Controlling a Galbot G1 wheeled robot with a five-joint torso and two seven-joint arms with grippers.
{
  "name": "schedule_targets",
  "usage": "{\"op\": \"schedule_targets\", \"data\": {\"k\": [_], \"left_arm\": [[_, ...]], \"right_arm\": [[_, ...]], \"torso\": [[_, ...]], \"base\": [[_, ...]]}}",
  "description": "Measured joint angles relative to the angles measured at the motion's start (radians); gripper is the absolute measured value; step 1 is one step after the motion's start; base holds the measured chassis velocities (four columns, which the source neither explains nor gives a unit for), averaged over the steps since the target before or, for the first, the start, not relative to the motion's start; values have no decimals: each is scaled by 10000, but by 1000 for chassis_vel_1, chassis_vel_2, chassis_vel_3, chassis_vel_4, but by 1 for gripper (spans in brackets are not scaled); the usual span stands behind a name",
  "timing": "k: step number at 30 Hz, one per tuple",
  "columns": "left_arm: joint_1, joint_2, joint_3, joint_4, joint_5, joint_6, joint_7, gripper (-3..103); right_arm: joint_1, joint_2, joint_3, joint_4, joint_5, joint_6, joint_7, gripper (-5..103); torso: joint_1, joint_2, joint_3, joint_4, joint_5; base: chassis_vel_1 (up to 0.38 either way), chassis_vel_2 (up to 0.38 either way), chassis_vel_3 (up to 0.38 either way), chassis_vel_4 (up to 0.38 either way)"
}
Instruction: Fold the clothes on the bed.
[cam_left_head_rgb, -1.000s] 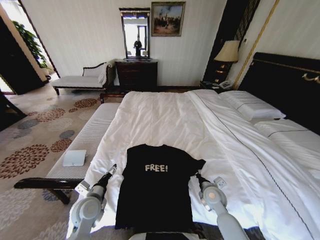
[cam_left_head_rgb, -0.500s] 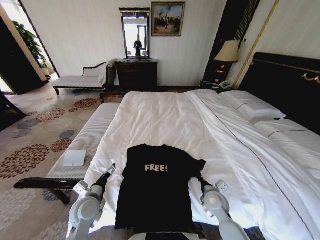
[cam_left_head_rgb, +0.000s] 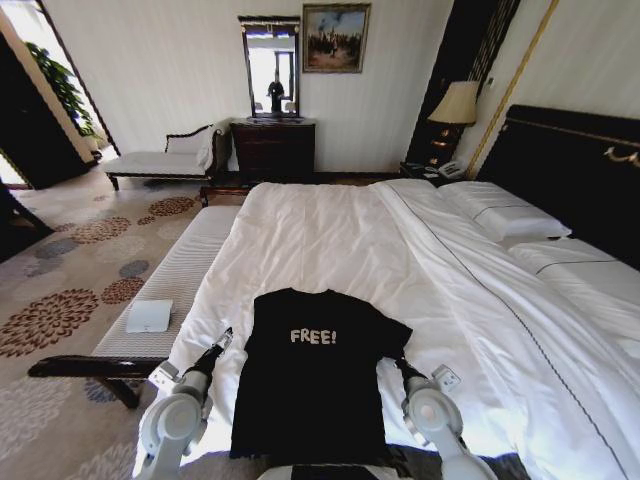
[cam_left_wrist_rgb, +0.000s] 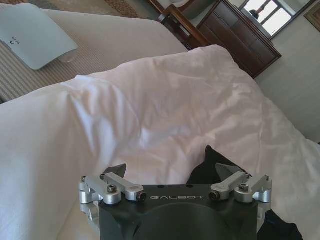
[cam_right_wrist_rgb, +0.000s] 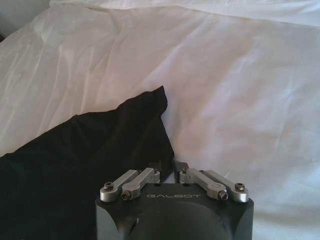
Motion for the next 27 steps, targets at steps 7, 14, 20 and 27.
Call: {"op": "schedule_targets", "data": {"k": [7, 14, 20, 27], "left_arm": [[-7, -4, -58, 94, 3, -2, 14, 100], [-377, 59, -286, 421, -458, -8, -37, 100], [-988, 281, -785, 822, -2731, -184, 164, 100], [-342, -124, 103, 966, -257, -80, 2065, 100]], "right_arm": [[-53, 22, 51, 511, -251, 116, -55, 36], [144, -55, 290, 1125, -95, 372, 247, 62], [743, -288, 762, 891, 210, 691, 237, 85], [985, -372, 1099, 596, 625, 694, 255, 100]], "torso": [[0, 0, 1, 1, 0], [0, 0, 0, 0, -1], [1, 0, 2, -1, 2], [0, 0, 2, 2, 0]], "base": [[0, 0, 0, 0], [0, 0, 0, 0], [0, 0, 0, 0], [0, 0, 0, 0]]}}
